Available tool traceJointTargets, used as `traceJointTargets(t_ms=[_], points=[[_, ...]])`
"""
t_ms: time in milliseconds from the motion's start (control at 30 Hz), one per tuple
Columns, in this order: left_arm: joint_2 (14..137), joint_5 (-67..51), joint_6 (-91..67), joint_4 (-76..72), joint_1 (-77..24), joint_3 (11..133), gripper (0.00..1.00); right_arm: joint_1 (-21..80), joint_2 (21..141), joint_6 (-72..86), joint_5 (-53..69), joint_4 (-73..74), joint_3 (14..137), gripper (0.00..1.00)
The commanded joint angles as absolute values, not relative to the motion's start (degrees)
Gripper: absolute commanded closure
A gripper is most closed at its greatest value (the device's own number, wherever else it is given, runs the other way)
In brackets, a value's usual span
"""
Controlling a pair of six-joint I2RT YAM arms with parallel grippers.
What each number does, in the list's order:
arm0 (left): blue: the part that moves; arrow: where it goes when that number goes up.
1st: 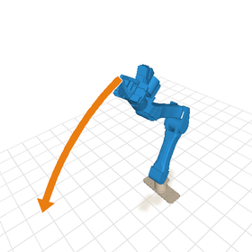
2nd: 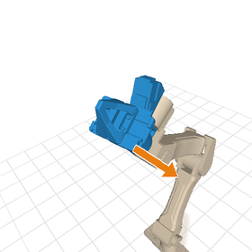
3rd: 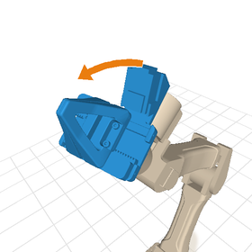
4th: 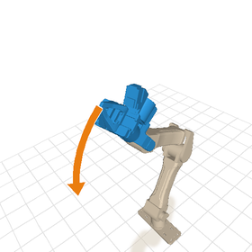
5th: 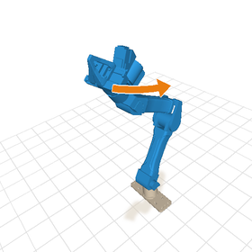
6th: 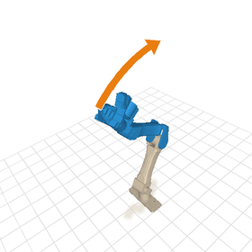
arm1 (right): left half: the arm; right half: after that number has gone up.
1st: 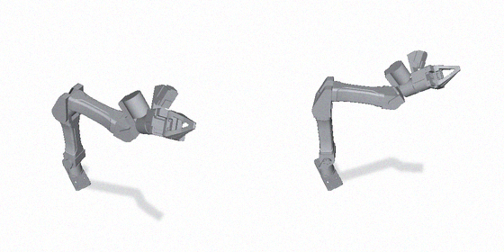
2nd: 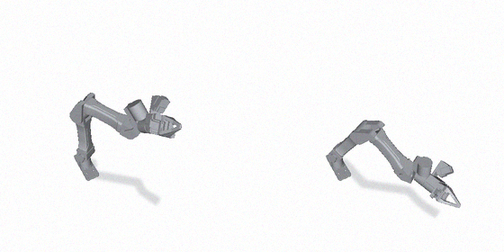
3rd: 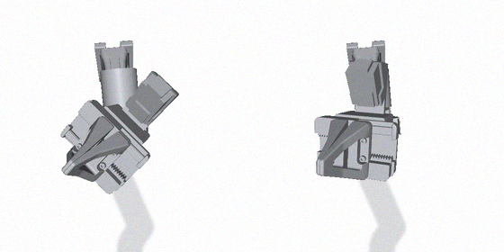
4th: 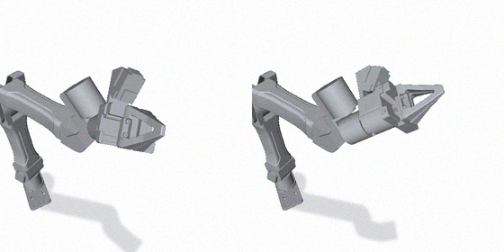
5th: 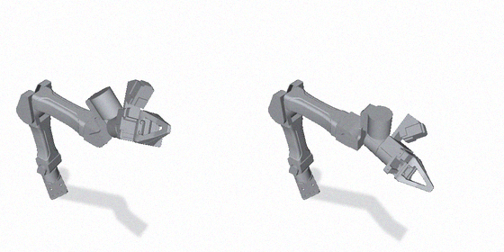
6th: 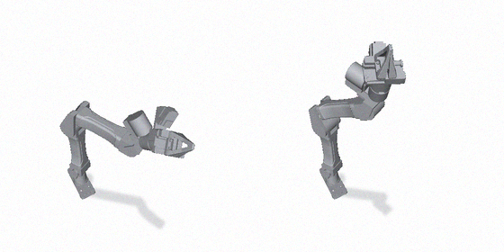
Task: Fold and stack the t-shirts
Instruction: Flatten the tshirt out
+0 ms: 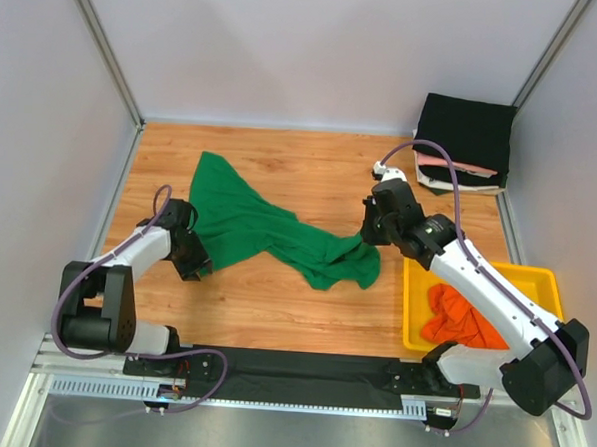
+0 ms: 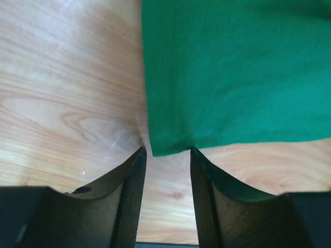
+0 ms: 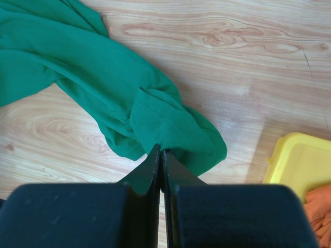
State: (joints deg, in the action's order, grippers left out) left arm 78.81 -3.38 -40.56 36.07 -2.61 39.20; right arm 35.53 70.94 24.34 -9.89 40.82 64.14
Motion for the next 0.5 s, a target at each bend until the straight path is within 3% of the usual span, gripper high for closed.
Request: traceJointTargets(t_ms=[0,67,200,267,300,467], points=[[80.95,2.19,-42.36,31.29,-2.90,39.29,0.53,35.25,68.64,23.73,-9.85,38.85,63.72,1.00],[81.30,3.16,-42.71,31.03,-2.90,39.99,0.53,35.33,68.29,23.82,-9.67,39.02,63.55,1.00],[83.75,3.69,-42.80,30.59,-2.90,41.75,0.67,35.33,67.59,23.99,-9.67,39.55,63.54,1.00],[84.02,3.95,-42.89,30.15,-2.90,42.45,0.85,35.33,66.98,24.26,-9.67,39.73,63.55,1.00],[83.85,4.04,-42.72,30.15,-2.90,42.71,1.00,35.25,66.71,24.43,-9.67,40.07,63.63,1.00],[71.16,6.58,-40.78,38.46,-3.60,47.27,1.00,35.25,63.64,24.61,-10.10,42.62,66.18,1.00]])
